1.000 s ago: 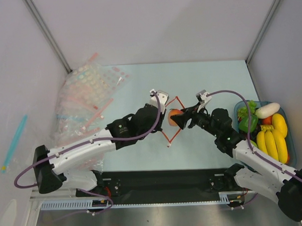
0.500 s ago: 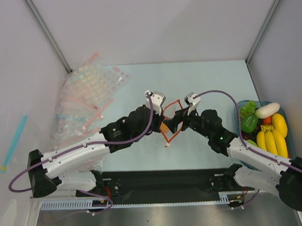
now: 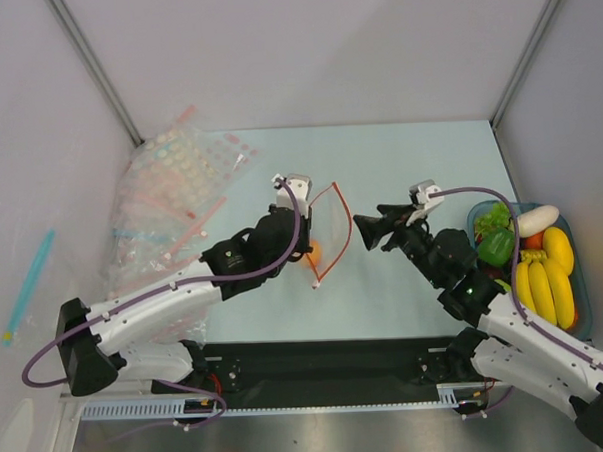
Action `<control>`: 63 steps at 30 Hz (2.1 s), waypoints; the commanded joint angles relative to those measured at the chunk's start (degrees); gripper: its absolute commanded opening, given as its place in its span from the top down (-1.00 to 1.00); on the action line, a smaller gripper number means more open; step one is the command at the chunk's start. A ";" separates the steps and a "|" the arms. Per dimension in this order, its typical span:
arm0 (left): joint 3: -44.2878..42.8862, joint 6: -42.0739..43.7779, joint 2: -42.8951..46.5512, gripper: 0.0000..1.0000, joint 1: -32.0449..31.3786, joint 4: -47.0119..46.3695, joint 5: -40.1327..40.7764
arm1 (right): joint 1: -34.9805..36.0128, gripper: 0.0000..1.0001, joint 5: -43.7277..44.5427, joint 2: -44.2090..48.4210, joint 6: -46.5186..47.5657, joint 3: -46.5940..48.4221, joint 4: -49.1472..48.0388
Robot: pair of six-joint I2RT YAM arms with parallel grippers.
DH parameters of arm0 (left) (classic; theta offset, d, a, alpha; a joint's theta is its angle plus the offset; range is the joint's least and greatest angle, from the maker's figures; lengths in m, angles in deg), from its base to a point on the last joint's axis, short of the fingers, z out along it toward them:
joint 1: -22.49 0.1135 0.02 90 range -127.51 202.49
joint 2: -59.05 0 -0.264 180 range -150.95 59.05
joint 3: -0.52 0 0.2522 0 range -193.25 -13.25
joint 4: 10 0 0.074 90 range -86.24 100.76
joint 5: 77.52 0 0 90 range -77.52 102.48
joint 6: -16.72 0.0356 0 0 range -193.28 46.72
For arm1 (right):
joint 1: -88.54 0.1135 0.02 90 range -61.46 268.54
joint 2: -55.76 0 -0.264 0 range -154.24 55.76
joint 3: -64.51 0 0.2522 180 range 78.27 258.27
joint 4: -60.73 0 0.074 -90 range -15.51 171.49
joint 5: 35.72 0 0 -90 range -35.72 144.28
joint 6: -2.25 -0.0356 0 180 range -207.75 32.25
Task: Place the food in the zip-top bag and seal the zipper
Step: Place the fake fruit in the zipper food storage bag, then pick up the fake vegetable from the bin.
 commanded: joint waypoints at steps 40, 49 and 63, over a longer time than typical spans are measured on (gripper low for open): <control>-0.61 1.50 -2.23 0.99 0.18 -1.32 1.21 | -46.53 -1.00 29.34 -17.82 -28.67 15.78 52.27; -1.22 1.85 -2.41 0.99 0.18 -0.71 0.77 | -47.49 -0.92 29.16 -19.23 -28.14 11.92 45.42; -1.31 2.29 -2.58 0.99 0.18 -0.53 0.77 | -48.46 -0.06 31.35 -10.63 -28.14 10.95 46.46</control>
